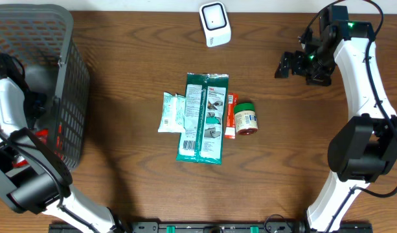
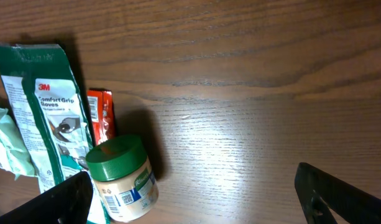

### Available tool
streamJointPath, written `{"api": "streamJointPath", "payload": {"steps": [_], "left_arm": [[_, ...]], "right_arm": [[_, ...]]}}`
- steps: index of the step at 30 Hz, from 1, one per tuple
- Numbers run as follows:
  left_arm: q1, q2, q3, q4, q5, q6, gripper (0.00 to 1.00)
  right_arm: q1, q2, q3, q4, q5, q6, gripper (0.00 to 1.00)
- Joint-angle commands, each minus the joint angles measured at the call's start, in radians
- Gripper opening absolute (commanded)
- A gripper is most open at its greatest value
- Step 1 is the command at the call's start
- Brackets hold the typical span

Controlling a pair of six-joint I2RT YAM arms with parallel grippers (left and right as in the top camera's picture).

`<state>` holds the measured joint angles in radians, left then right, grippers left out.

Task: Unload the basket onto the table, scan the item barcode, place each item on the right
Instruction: 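Reach the left gripper into the basket and grasp the red sweets bag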

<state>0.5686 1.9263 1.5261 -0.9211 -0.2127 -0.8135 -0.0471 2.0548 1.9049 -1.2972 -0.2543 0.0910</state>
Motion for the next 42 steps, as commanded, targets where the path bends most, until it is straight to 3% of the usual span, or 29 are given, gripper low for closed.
{"api": "streamJointPath", "payload": {"steps": [1, 10, 18, 21, 23, 28, 30, 32, 34, 42], "left_arm": [[0.004, 0.041, -0.035, 0.008, -0.009, -0.016, 0.76], [0.004, 0.138, -0.053, 0.015, -0.010, -0.011, 0.74], [0.004, 0.148, -0.052, -0.013, -0.009, -0.011, 0.39], [0.005, 0.122, -0.050, -0.012, -0.009, -0.011, 0.09], [0.004, 0.089, -0.047, -0.012, -0.009, -0.011, 0.07], [0.004, 0.005, -0.047, -0.012, -0.009, -0.011, 0.17], [0.004, -0.021, -0.047, -0.013, -0.009, -0.011, 0.57], [0.004, -0.032, -0.047, -0.012, -0.008, -0.011, 0.77], [0.001, -0.029, -0.049, -0.011, 0.006, -0.012, 0.82], [-0.026, 0.037, -0.051, 0.018, 0.016, -0.017, 0.84]], "right_arm": [[-0.002, -0.002, 0.016, 0.000, -0.005, -0.002, 0.99], [-0.002, -0.002, 0.016, 0.000, -0.005, -0.002, 0.99], [-0.002, -0.002, 0.016, 0.000, -0.005, -0.002, 0.99], [-0.002, -0.002, 0.016, 0.000, -0.005, -0.002, 0.99], [-0.002, -0.002, 0.016, 0.000, -0.005, -0.002, 0.99], [-0.002, -0.002, 0.016, 0.000, -0.005, -0.003, 0.99], [-0.002, -0.002, 0.016, 0.000, -0.005, -0.002, 0.99], [-0.002, -0.002, 0.016, 0.000, -0.005, -0.002, 0.99], [-0.002, -0.002, 0.016, 0.000, -0.005, -0.002, 0.99], [-0.002, -0.002, 0.016, 0.000, -0.005, -0.002, 0.99]]}}
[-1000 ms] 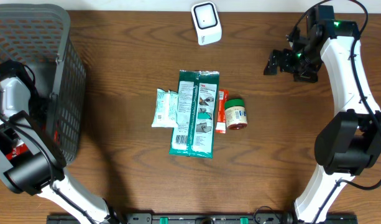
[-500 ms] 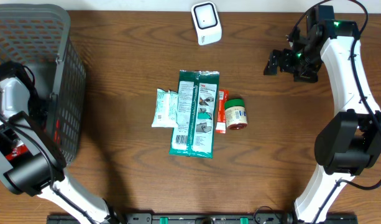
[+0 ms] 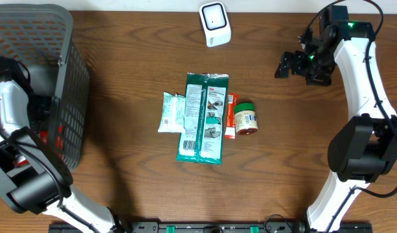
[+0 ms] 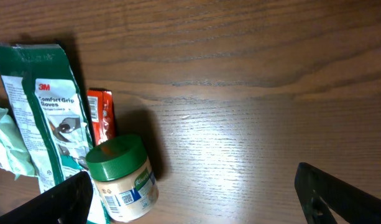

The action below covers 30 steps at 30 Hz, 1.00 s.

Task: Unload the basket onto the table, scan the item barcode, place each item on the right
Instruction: 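Reach the left gripper into the basket and grasp the red sweets bag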

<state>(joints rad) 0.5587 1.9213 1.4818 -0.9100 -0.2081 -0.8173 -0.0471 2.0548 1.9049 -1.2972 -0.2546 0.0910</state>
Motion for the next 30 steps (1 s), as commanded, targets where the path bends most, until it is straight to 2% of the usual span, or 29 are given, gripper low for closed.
{"api": "streamJointPath", "payload": {"steps": [1, 15, 23, 24, 25, 29, 30], "left_arm": [[-0.021, 0.051, -0.006, 0.011, 0.015, -0.013, 0.84], [-0.047, 0.117, -0.013, -0.013, 0.008, -0.027, 0.84], [-0.047, 0.117, -0.104, 0.015, -0.048, -0.027, 0.84], [-0.047, 0.117, -0.117, 0.027, -0.048, -0.027, 0.80], [-0.047, 0.117, -0.126, 0.034, -0.048, -0.027, 0.72], [-0.047, 0.112, -0.127, 0.036, -0.048, -0.026, 0.32], [-0.045, 0.105, -0.120, 0.031, -0.047, -0.023, 0.24]], "right_arm": [[-0.002, -0.002, 0.016, 0.000, -0.004, -0.002, 0.99], [-0.002, -0.002, 0.016, 0.000, -0.005, -0.002, 0.99], [-0.001, -0.002, 0.016, 0.000, -0.004, -0.002, 0.99], [-0.001, -0.002, 0.016, 0.000, -0.004, -0.002, 0.99], [-0.001, -0.002, 0.016, 0.000, -0.004, -0.002, 0.99], [-0.001, -0.002, 0.016, 0.000, -0.004, -0.002, 0.99], [-0.001, -0.002, 0.016, 0.000, -0.005, -0.002, 0.99]]}}
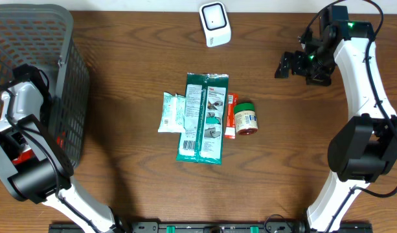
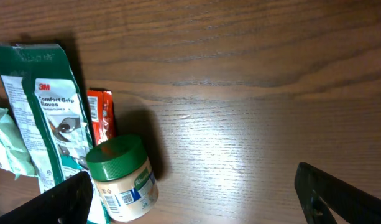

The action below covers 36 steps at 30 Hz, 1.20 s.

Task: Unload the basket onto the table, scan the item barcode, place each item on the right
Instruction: 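Reach the left gripper into the basket and grasp the red sweets bag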

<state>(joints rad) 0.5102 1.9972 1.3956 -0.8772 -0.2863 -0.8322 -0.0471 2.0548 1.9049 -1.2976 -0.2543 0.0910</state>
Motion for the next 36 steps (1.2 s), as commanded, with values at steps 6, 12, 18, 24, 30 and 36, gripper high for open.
{"api": "streamJointPath", "payload": {"steps": [6, 12, 18, 24, 30, 36], "left_arm": [[0.010, -0.094, 0.031, -0.071, 0.032, -0.007, 0.07], [0.010, -0.270, 0.031, -0.085, 0.032, -0.008, 0.07], [0.009, -0.298, 0.017, -0.102, 0.093, -0.008, 0.85], [0.007, -0.225, -0.025, -0.045, 0.121, -0.008, 0.97], [0.007, -0.135, -0.025, -0.033, 0.186, 0.043, 0.99], [0.007, -0.060, -0.025, -0.030, 0.211, 0.095, 0.99]], "right_arm": [[-0.001, -0.002, 0.016, 0.000, -0.005, -0.002, 0.99], [-0.001, -0.002, 0.016, 0.000, -0.005, -0.002, 0.99], [-0.001, -0.002, 0.016, 0.000, -0.005, -0.002, 0.99], [0.000, -0.002, 0.016, 0.000, -0.005, -0.002, 0.99], [0.000, -0.002, 0.016, 0.000, -0.005, -0.002, 0.99], [0.000, -0.002, 0.016, 0.000, -0.005, -0.002, 0.99]]}}
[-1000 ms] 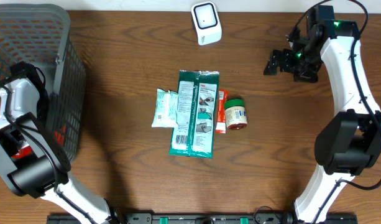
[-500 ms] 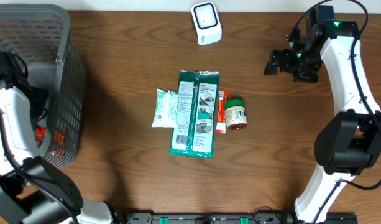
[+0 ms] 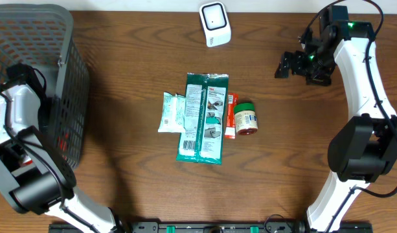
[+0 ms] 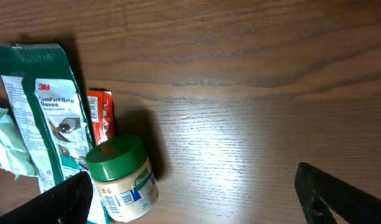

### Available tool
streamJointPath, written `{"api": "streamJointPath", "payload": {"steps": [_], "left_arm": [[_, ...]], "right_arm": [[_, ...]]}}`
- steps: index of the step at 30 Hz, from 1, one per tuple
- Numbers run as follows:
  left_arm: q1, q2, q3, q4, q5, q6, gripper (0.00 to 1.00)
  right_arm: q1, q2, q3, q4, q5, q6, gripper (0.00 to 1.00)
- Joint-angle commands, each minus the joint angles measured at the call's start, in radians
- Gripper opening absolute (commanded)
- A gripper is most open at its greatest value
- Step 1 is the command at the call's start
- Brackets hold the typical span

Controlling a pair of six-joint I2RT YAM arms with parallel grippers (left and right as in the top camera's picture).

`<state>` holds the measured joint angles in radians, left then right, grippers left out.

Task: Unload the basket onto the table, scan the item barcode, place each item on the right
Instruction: 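Reach the left gripper into the basket and grasp the red sweets bag, then lift the red sweets bag out toward the scanner with the left gripper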

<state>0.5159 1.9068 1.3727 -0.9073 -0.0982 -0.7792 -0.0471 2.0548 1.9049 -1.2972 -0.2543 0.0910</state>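
A white scanner stands at the far middle of the table. Mid-table lie a green glove pack, a pale green packet, a red packet and a green-lidded jar. The jar shows a small barcode on its label. My right gripper hangs open to the right of the scanner, with bare table between its fingers. My left arm reaches into the grey basket; its gripper is hidden there.
The mesh basket fills the far left corner and holds something red low inside. Bare wood lies between the jar and my right gripper.
My left arm has shifted slightly leftward in the basket. The right gripper and the items on the table have not moved.
My left arm lay along the basket's left side at first. Later its upper link stood nearer the basket's right wall, and it has now eased back a little. The right gripper stayed open in the same place throughout, and the items stayed put.
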Motion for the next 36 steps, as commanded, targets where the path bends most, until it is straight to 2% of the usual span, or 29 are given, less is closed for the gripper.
{"api": "streamJointPath", "payload": {"steps": [1, 8, 10, 13, 14, 15, 16, 17, 18, 24, 36], "left_arm": [[0.002, 0.042, -0.004, 0.000, 0.019, 0.042, 0.99], [0.002, 0.113, -0.042, 0.008, -0.063, 0.042, 0.99], [0.002, 0.121, -0.042, 0.004, -0.087, 0.042, 0.93], [0.003, 0.112, -0.036, 0.004, -0.085, 0.046, 0.66], [0.003, 0.101, -0.032, 0.002, -0.084, 0.047, 0.46], [0.003, 0.087, -0.027, -0.002, -0.085, 0.047, 0.34], [0.003, 0.072, -0.021, -0.007, -0.085, 0.047, 0.27], [0.003, 0.037, -0.012, -0.011, -0.085, 0.047, 0.11], [0.003, 0.017, -0.011, -0.011, -0.085, 0.047, 0.07], [0.003, -0.141, -0.010, -0.002, -0.086, 0.046, 0.07], [0.003, -0.583, -0.006, 0.092, -0.055, 0.046, 0.07]], "right_arm": [[0.000, -0.002, 0.016, 0.000, -0.005, -0.002, 0.99], [0.000, -0.002, 0.016, 0.000, -0.005, -0.002, 0.99], [0.000, -0.002, 0.016, 0.000, -0.005, -0.002, 0.99], [0.000, -0.002, 0.016, 0.000, -0.005, -0.002, 0.99], [0.000, -0.002, 0.016, 0.000, -0.005, -0.002, 0.99], [0.000, -0.002, 0.016, 0.000, -0.005, -0.002, 0.99], [0.000, -0.002, 0.016, 0.000, -0.005, -0.002, 0.99], [0.000, -0.002, 0.016, 0.000, -0.005, -0.002, 0.99], [0.000, -0.002, 0.016, 0.000, -0.005, -0.002, 0.99], [0.000, -0.002, 0.016, 0.000, -0.005, -0.002, 0.99], [0.000, -0.002, 0.016, 0.000, -0.005, -0.002, 0.99]]}}
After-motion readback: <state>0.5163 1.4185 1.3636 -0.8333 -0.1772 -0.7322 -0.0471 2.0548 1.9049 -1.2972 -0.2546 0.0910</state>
